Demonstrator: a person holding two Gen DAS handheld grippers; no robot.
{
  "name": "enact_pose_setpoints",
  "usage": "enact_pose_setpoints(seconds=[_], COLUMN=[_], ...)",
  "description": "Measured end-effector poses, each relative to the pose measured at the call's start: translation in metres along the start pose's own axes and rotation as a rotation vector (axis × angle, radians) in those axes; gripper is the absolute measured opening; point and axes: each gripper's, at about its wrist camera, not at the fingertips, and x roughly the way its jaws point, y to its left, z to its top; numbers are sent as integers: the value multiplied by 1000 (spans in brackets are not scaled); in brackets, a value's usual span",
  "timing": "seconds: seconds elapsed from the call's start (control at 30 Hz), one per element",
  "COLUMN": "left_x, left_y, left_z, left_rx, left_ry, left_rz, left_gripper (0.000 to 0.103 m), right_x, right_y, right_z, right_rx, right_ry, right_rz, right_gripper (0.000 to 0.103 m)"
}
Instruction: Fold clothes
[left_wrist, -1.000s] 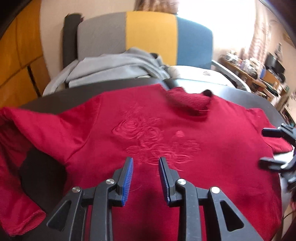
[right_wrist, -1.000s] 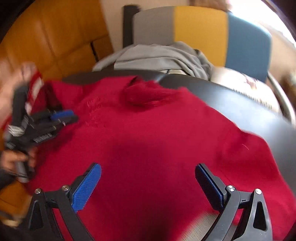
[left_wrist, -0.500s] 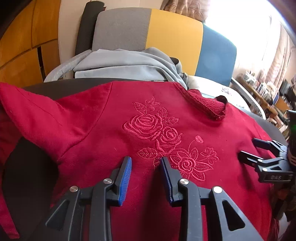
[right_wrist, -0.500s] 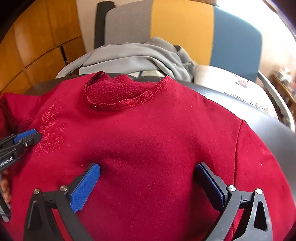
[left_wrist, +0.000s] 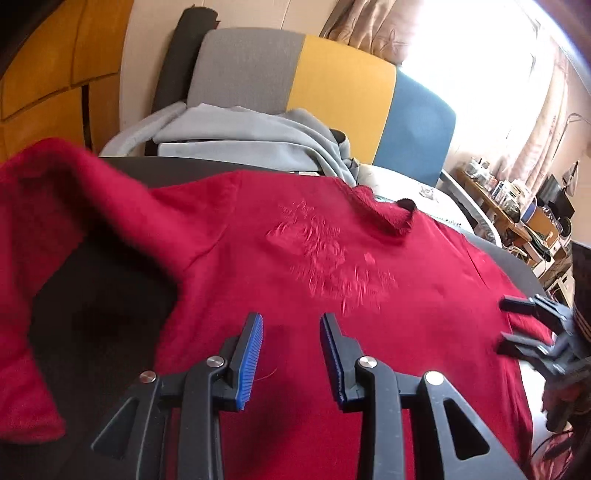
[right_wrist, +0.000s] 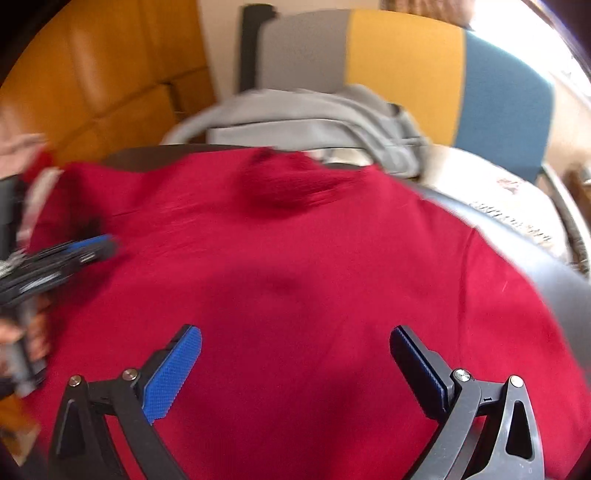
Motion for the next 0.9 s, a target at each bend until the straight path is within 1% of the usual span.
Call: enact_pose_setpoints(seconds=[0.07, 0.17, 0.2, 0.23, 0.3, 0.33, 0.37, 0.4, 0.43, 0.5, 0.57, 0.67, 0.73, 0.8, 0.9], left_x=[-17, -35, -40, -42, -49, -54, -60, -65, -70, -76, -78, -77, -80, -84, -95], left_y=[6, 11, 12, 15, 22, 21, 19, 17, 15, 9, 8, 10, 14, 10, -1], left_z=[-18, -48, -59, -72, -95, -102, -112, -118, -125, -135, -140, -132, -123, -119, -106], left_rx=[5, 39, 51, 57, 59, 74, 99, 102, 105, 133, 150, 122, 77, 62, 69], left_ry=[1, 16, 24, 52, 55, 33, 29, 25, 21, 7, -15, 8, 45, 58, 10], left_rz=[-9, 13, 21, 30, 44, 48, 57, 57, 58, 79, 88, 73, 62, 76, 53], left_gripper=[32, 32, 33, 33, 33, 33, 33, 33, 33, 36, 35, 35, 35, 35, 35], right_x=[-22, -56, -62, -66, -72, -75, -78, -84, -89, -96, -101, -99, -100, -100, -99], right_y=[16, 39, 47, 52, 59, 61, 63, 65, 65, 60, 53, 54, 59, 61, 59], right_z=[-23, -57, -75, -91, -122, -137, -153, -167, -177, -190, -201, -203, -205, -205, -195], right_rx=[-14, -35, -31, -30, -29, -29, -28, -43, -38, -10, 23, 18, 26, 39, 56], right_ry=[-7, -19, -5, 10, 27, 28, 29, 19, 13, -14, -49, -73, -72, -57, -16], right_rz=[57, 144, 159, 150, 112, 84, 56, 10, -17, -39, -48, -61, -74, -77, -78], right_gripper=[103, 103, 103, 103, 103, 103, 103, 103, 103, 103, 103, 103, 103, 103, 103])
